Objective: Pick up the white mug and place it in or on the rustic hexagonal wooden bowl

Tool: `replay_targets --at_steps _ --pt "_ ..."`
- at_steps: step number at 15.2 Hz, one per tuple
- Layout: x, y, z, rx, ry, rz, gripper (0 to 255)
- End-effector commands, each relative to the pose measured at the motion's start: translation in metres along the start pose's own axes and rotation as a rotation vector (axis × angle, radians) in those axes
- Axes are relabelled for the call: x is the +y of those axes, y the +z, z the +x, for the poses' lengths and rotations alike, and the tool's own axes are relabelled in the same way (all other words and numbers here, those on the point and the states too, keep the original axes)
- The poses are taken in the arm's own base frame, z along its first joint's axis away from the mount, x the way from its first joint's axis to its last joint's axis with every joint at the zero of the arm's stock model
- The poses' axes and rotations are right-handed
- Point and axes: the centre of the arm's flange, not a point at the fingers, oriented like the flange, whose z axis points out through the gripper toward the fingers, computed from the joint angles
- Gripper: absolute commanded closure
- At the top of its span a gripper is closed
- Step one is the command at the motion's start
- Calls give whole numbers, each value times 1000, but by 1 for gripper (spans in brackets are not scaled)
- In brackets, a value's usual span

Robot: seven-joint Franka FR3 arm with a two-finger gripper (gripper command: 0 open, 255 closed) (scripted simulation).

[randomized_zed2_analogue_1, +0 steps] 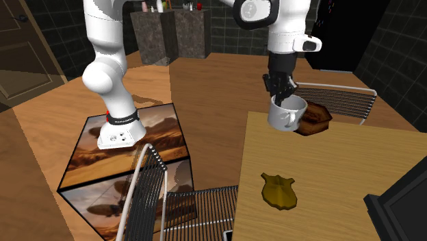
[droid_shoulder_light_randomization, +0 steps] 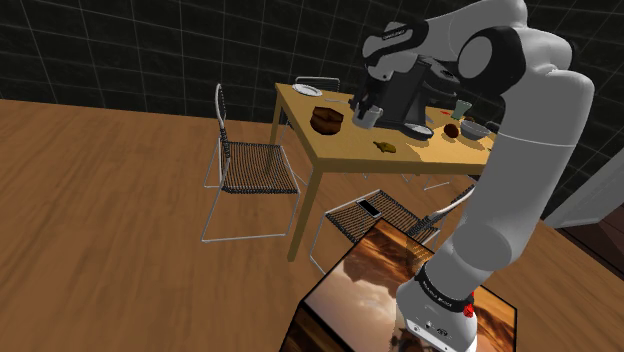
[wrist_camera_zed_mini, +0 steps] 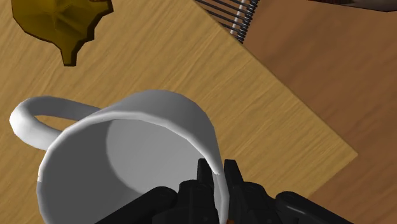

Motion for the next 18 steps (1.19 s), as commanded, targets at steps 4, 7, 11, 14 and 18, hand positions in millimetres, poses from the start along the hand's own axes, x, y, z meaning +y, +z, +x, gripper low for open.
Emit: replay_targets --at_steps 4,7,11,14,18 --pt "3 -27 2 0 0 0 255" --pt "4 -42 3 0 0 0 255" --pt "5 -61 4 0 0 0 255" --pt "0 -62 43 0 0 0 255" --pt "-6 -65 96 0 0 0 255"
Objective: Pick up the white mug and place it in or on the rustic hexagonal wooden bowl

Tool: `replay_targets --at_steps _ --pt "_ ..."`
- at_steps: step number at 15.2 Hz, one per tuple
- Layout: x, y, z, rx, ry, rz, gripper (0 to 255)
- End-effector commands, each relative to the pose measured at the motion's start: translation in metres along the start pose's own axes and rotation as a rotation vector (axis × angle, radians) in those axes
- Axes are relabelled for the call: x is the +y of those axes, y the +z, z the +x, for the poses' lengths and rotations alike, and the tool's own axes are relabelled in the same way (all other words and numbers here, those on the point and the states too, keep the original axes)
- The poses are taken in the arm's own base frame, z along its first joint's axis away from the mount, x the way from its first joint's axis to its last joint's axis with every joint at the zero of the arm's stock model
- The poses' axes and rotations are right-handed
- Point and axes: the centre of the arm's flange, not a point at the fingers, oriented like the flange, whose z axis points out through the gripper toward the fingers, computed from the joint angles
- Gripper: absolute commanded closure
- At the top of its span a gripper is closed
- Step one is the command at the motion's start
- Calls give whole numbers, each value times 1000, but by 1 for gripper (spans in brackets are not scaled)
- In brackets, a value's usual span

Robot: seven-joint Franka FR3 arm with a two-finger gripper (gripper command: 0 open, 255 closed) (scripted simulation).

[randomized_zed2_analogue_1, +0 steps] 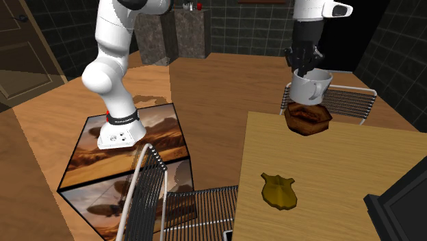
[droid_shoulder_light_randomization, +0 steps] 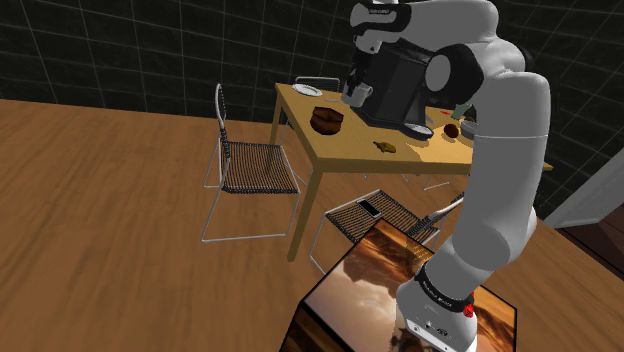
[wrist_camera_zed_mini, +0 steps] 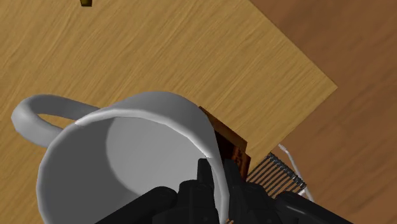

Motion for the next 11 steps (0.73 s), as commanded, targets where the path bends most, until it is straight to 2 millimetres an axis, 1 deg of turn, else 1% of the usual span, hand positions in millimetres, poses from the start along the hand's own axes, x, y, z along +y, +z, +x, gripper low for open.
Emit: replay_targets --at_steps 1,4,5,11 --pt "-4 1 26 0 -1 1 255" --pt "-8 -1 66 0 -1 1 255" --pt "-9 -1 73 0 -1 1 255" --pt "-11 30 71 0 -1 1 255"
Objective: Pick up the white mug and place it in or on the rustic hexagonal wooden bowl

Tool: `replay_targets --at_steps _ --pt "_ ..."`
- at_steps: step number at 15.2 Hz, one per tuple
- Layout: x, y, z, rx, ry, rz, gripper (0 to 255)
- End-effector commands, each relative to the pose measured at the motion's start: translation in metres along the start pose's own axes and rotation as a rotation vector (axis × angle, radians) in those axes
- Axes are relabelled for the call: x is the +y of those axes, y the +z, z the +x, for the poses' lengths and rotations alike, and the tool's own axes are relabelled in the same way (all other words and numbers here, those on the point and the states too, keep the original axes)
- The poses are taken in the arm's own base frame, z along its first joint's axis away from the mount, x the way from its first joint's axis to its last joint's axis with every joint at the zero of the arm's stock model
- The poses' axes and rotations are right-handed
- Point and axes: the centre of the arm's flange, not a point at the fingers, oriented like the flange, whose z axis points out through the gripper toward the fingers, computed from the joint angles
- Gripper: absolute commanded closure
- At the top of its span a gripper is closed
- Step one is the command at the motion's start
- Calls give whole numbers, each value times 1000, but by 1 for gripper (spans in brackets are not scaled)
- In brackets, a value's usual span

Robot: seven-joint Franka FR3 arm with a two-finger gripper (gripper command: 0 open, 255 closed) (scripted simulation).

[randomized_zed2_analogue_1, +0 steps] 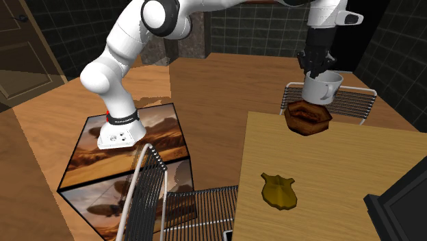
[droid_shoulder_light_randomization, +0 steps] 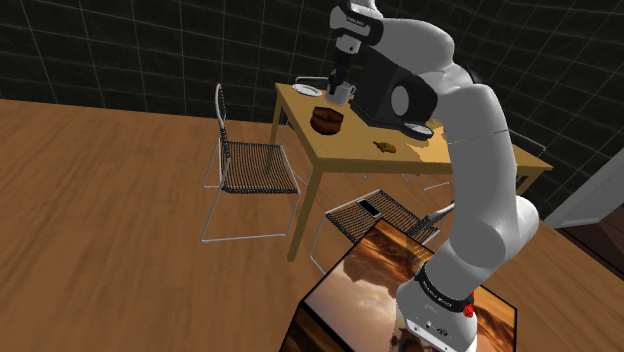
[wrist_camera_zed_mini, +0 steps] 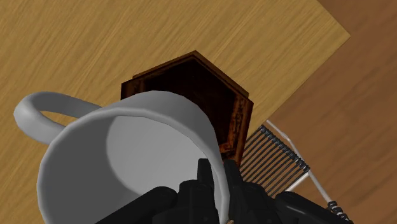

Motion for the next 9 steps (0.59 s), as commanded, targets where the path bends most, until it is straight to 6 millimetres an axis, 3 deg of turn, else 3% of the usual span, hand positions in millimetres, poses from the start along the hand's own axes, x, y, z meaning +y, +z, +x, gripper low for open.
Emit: replay_targets --at_steps 1,9 --pt "-1 10 -2 1 0 -1 255" --pt "-4 52 -4 1 0 -1 255"
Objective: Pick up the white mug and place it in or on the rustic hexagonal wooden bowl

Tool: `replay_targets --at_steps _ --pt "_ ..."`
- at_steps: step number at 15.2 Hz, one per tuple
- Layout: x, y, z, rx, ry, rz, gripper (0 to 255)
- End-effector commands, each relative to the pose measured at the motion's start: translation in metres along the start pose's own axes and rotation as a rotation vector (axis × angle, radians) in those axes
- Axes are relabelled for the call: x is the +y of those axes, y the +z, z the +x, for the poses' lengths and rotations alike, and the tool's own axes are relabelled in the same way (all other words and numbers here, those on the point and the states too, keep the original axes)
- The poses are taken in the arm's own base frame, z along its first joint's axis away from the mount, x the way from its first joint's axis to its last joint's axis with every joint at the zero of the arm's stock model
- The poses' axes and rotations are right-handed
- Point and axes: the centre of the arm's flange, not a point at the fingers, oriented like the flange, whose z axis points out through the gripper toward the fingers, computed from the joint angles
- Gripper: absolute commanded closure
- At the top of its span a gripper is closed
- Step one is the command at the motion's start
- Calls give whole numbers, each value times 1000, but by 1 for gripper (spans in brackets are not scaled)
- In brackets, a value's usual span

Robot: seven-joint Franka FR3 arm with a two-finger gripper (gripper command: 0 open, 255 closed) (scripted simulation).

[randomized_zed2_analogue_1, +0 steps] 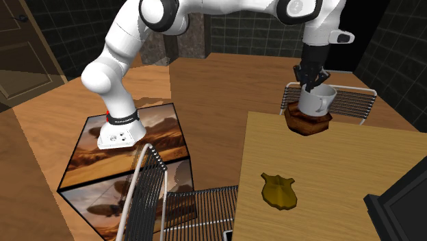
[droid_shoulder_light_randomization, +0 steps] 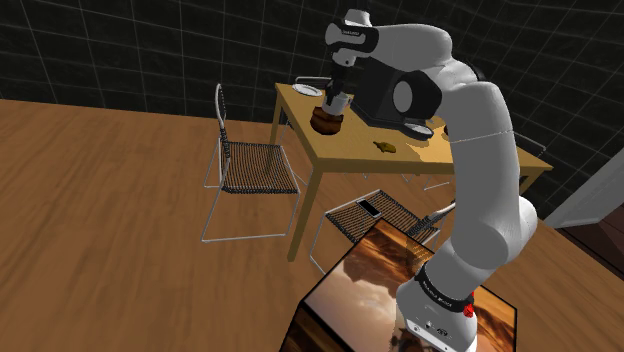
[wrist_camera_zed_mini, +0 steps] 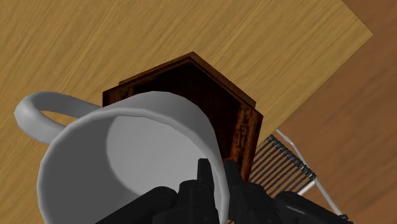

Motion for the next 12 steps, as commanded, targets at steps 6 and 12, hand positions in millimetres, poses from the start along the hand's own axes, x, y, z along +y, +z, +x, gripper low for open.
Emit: replay_targets --at_steps 6,12 --pt "-1 11 -2 1 0 0 255" --pt "-1 11 -2 1 0 0 0"
